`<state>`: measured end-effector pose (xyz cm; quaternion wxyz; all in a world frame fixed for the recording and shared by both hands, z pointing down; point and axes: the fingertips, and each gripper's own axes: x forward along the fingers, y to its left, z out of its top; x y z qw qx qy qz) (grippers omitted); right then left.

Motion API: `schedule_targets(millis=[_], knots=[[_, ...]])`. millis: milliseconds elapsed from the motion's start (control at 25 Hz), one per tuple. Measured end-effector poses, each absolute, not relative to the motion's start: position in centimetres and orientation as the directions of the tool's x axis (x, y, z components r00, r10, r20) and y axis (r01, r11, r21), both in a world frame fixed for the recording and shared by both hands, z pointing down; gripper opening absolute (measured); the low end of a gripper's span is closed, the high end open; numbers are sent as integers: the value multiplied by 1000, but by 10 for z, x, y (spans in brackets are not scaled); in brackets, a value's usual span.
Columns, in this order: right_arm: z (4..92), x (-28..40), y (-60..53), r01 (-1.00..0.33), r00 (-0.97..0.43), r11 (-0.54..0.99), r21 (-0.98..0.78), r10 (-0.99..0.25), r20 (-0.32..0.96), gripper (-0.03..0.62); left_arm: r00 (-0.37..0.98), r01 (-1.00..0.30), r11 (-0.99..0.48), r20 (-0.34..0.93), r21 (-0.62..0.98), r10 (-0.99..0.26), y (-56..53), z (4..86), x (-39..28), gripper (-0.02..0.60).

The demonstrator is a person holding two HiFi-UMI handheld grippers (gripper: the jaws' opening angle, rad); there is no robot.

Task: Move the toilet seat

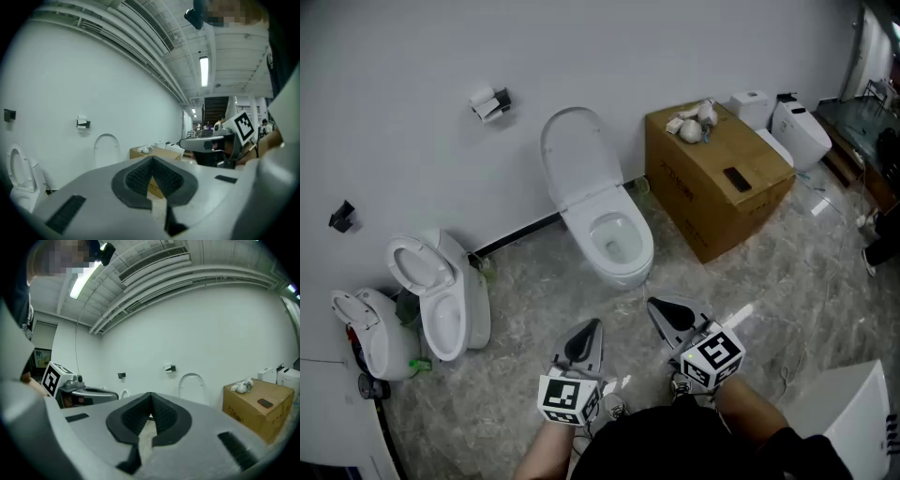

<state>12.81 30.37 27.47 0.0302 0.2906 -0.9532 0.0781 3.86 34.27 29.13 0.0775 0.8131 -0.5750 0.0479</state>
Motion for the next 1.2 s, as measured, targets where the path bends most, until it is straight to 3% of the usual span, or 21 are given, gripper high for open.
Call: schedule_targets(millis=[800, 960, 1080, 1200], knots=[[272, 99, 311, -550, -835, 824, -133, -544, 82, 9, 342, -939, -332, 133, 90, -930, 352, 293, 8, 8], [269, 84, 314, -545, -838, 828, -132, -539, 81, 51, 353, -935, -344, 127, 92, -927, 354, 293, -6, 14], [271, 73, 317, -550, -835, 824, -137, -544, 83, 74, 370, -928, -360, 124, 94, -921, 356, 294, -16, 129], [272, 60, 320, -557, -831, 818, -143, -551, 82, 106, 386, -922, -376, 122, 95, -914, 360, 294, -29, 146]])
